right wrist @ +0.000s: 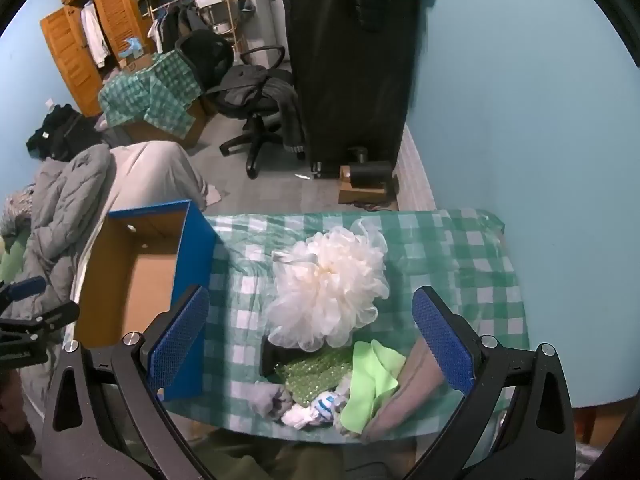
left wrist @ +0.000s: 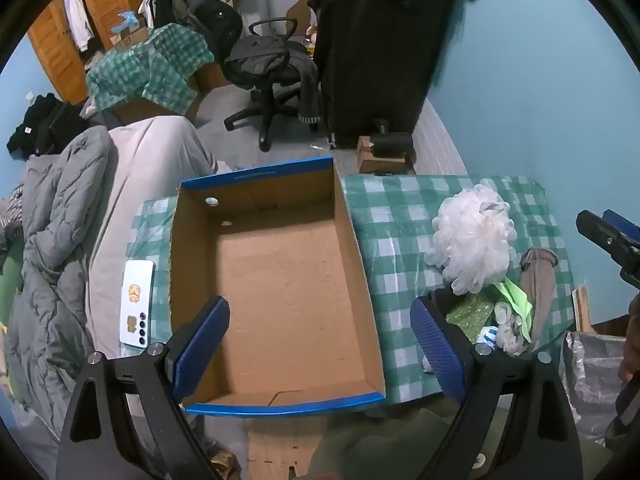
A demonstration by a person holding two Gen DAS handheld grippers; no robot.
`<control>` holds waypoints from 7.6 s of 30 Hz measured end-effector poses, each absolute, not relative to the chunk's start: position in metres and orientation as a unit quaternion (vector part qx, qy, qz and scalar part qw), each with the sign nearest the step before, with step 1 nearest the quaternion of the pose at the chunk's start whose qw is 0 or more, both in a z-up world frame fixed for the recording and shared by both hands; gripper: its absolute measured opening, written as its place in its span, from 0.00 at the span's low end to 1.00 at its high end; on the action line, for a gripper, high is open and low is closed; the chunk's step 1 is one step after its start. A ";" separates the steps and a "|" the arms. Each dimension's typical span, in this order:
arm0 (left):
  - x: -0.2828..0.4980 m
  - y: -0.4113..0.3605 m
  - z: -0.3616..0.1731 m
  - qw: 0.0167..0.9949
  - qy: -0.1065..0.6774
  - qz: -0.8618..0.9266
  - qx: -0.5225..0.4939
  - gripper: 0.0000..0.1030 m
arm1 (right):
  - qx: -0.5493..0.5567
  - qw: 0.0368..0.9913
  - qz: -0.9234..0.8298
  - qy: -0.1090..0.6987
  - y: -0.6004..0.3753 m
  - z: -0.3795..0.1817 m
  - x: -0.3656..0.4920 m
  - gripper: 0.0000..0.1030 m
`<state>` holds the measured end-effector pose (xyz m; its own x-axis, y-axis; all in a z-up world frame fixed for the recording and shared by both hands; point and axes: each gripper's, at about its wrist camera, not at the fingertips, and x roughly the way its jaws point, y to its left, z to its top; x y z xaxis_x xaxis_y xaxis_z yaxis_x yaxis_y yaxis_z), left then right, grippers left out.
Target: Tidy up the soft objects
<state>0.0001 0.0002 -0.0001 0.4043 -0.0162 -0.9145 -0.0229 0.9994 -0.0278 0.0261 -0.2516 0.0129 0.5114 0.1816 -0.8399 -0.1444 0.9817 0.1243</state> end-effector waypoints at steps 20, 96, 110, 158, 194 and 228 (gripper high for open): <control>0.005 -0.009 -0.005 0.840 0.542 0.005 -0.009 0.90 | 0.022 0.869 0.096 0.485 -0.255 0.013 0.032 0.98; 0.013 -0.021 0.001 0.841 0.541 0.009 -0.015 0.90 | 0.022 0.865 0.096 0.491 -0.262 0.009 0.037 0.98; 0.019 -0.047 -0.005 0.839 0.544 -0.011 -0.002 0.90 | 0.025 0.863 0.080 0.498 -0.282 -0.014 0.026 0.98; 0.115 -0.181 -0.113 0.760 0.635 -0.129 0.046 0.90 | 0.121 0.762 -0.006 0.637 -0.398 -0.152 0.028 0.98; 0.166 -0.233 -0.195 0.699 0.695 -0.123 0.110 0.99 | 0.144 0.723 0.024 0.675 -0.419 -0.199 0.029 0.33; 0.132 -0.194 -0.136 0.776 0.612 -0.134 0.065 0.51 | 0.071 0.790 0.041 0.607 -0.415 -0.132 0.043 0.27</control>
<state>0.1325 -0.1937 -0.1357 0.2142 -0.1290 -0.9682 0.2870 0.9558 -0.0638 0.0431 -0.4150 -0.1322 0.2593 0.1520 -0.9538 0.0216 0.9864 0.1630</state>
